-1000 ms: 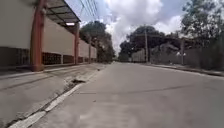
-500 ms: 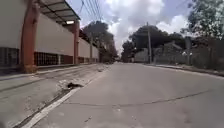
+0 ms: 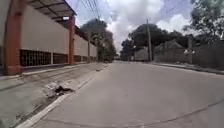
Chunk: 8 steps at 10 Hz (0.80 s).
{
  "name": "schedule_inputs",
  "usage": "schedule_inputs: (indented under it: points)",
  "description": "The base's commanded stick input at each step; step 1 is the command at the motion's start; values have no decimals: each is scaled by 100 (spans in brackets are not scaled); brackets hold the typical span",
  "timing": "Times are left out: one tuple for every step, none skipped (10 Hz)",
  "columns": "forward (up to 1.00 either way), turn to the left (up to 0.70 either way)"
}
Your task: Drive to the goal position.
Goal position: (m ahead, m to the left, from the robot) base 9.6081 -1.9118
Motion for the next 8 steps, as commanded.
schedule_inputs:
  points:
    - [100,-2]
    - [100,-1]
    - [100,-1]
    - [100,-1]
    - [100,-1]
    - [100,-1]
    - [100,-1]
    - [100,-1]
